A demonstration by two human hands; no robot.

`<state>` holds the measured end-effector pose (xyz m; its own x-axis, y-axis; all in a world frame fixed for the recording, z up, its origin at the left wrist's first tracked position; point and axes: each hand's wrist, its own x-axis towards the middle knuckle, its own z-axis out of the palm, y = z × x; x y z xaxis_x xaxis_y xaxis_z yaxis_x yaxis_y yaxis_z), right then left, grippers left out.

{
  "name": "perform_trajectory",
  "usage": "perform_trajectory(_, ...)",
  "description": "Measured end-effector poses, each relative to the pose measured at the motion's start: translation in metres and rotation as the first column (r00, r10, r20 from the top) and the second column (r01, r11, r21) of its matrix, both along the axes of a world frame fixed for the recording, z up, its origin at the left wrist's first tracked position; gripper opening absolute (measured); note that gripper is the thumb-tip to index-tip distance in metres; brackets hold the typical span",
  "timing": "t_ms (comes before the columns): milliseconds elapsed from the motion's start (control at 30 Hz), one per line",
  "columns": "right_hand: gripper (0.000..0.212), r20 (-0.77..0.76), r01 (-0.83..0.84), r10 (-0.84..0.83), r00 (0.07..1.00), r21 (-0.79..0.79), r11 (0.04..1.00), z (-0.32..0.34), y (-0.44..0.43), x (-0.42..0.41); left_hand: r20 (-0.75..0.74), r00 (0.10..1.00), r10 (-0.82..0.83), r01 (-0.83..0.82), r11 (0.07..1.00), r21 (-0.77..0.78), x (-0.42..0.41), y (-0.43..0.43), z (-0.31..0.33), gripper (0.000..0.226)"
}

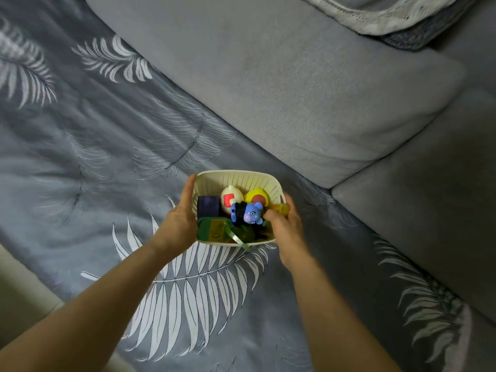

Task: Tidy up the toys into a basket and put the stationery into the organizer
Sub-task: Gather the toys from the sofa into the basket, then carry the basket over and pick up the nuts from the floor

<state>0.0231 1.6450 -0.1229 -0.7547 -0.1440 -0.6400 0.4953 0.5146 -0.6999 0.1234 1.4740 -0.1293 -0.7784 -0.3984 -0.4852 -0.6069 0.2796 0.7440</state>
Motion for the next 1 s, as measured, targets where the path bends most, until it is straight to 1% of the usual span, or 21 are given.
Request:
perform_trajectory(33, 0.067, -0.003, -0.018, 0.018, 1.0, 0.003, 1.0, 0.005, 0.0, 0.004, 0.002, 1.0, -0.009, 0.009, 1.0, -0.02, 0.002, -0.002, 0.006, 0.088)
perform_trajectory(167, 0.069, -0.076, -0.065, 0.063, 0.995, -0.015, 0.998, 0.051, -0.009, 0.032, 0.031, 0.999, -0.024, 0.029, 0.982, -0.185, 0.028, -0.015, 0.055, 0.088)
perform_trajectory(233, 0.068, -0.095, -0.088, 0.081, 0.992, -0.066, 0.994, 0.077, -0.019, 0.046, 0.004, 1.0, 0.007, -0.006, 0.979, -0.205, 0.044, -0.022, 0.084, 0.085)
perform_trajectory(300, 0.071, -0.125, -0.121, 0.108, 0.986, -0.095, 0.988, 0.105, -0.029, 0.061, -0.016, 0.998, 0.061, -0.063, 0.974, -0.218, 0.064, -0.028, 0.114, 0.082)
perform_trajectory(400, 0.066, -0.187, -0.213, 0.195, 0.963, -0.083, 0.974, 0.151, -0.046, 0.083, 0.013, 0.985, 0.171, -0.163, 0.957, -0.238, 0.098, -0.031, 0.166, 0.083)
perform_trajectory(433, 0.064, -0.206, -0.25, 0.229, 0.951, -0.081, 0.965, 0.165, -0.052, 0.087, -0.006, 0.98, 0.198, -0.194, 0.951, -0.24, 0.107, -0.032, 0.181, 0.085)
perform_trajectory(500, 0.061, -0.236, -0.339, 0.318, 0.918, -0.056, 0.939, 0.202, -0.068, 0.101, -0.024, 0.966, 0.256, -0.254, 0.934, -0.25, 0.134, -0.038, 0.216, 0.086)
perform_trajectory(600, 0.063, -0.279, -0.477, 0.456, 0.845, -0.007, 0.879, 0.252, -0.09, 0.124, -0.013, 0.93, 0.367, -0.358, 0.896, -0.262, 0.175, -0.049, 0.26, 0.086)
perform_trajectory(667, 0.061, -0.305, -0.57, 0.54, 0.784, -0.011, 0.821, 0.289, -0.105, 0.15, -0.019, 0.89, 0.455, -0.441, 0.851, -0.287, 0.213, -0.052, 0.298, 0.082)
perform_trajectory(800, 0.056, -0.357, -0.674, 0.624, 0.696, -0.022, 0.739, 0.345, -0.135, 0.191, -0.048, 0.815, 0.577, -0.563, 0.769, -0.302, 0.271, -0.059, 0.36, 0.081)
perform_trajectory(833, 0.055, -0.359, -0.686, 0.633, 0.686, -0.029, 0.727, 0.355, -0.139, 0.199, -0.06, 0.803, 0.593, -0.578, 0.751, -0.321, 0.28, -0.06, 0.372, 0.08)
perform_trajectory(900, 0.053, -0.383, -0.744, 0.68, 0.625, -0.03, 0.667, 0.38, -0.159, 0.224, -0.083, 0.758, 0.647, -0.627, 0.686, -0.371, 0.313, -0.067, 0.402, 0.077)
perform_trajectory(1000, 0.054, -0.405, -0.801, 0.723, 0.56, -0.041, 0.598, 0.408, -0.191, 0.255, -0.096, 0.696, 0.712, -0.684, 0.617, -0.389, 0.351, -0.085, 0.43, 0.076)
